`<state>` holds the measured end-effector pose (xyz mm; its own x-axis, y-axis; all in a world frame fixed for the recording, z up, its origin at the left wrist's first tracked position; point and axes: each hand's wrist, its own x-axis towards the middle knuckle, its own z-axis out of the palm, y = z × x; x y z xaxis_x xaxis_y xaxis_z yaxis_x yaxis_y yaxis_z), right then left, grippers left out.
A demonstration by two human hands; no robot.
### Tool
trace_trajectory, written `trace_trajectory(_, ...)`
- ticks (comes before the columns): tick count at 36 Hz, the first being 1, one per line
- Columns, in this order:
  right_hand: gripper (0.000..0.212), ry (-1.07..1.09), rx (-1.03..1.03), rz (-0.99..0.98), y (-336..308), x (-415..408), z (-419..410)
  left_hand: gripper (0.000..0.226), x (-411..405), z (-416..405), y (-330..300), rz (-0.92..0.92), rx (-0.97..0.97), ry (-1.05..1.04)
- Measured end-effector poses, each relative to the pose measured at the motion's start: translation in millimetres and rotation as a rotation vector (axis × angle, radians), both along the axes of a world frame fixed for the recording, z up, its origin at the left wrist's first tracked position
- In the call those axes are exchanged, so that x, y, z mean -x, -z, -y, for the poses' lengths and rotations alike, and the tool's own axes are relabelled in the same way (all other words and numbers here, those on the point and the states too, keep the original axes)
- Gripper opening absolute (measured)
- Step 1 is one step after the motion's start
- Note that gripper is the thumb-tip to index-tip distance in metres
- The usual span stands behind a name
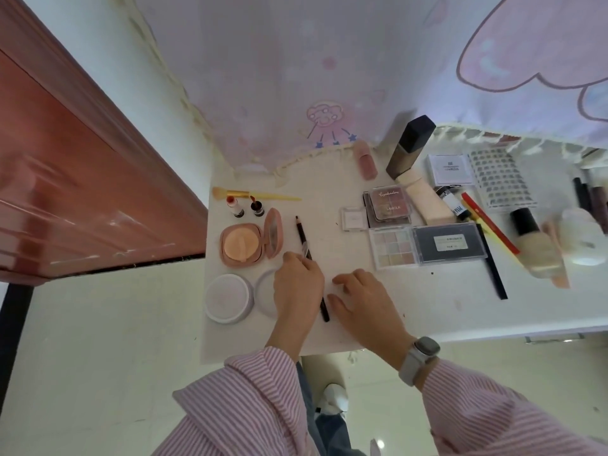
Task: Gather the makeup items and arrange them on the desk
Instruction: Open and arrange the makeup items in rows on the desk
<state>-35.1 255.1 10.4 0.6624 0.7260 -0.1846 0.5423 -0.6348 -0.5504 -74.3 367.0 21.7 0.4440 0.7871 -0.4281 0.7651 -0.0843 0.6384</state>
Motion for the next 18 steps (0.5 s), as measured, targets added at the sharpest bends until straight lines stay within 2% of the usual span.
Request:
trace_trajectory(7, 0.03, 0.162, -0.058, -0.087, 1.6, -11.4, -5.3, 0.024, -2.1, -2.8, -2.5, -0.148, -0.092, 0.146)
trace_trajectory(12, 0.037, 0.126, -0.047, -0.091, 1.6, -22.2, -9.3, 0.035, 0.6, -1.8, -6.6, -0.206, -0.186, 0.222)
trace_trajectory(15, 0.042, 0.047, -0.021, -0.085, 3.0, -22.6, -11.1, 0.038, 9.5, 2.7, -9.4, -0.215, -0.322, 0.319)
trace_trajectory(18, 0.048, -0.056, 0.026, -0.026, 2.9, -24.7, -13.3, 0.034, 22.2, 8.3, -7.7, -0.159, -0.55, 0.446)
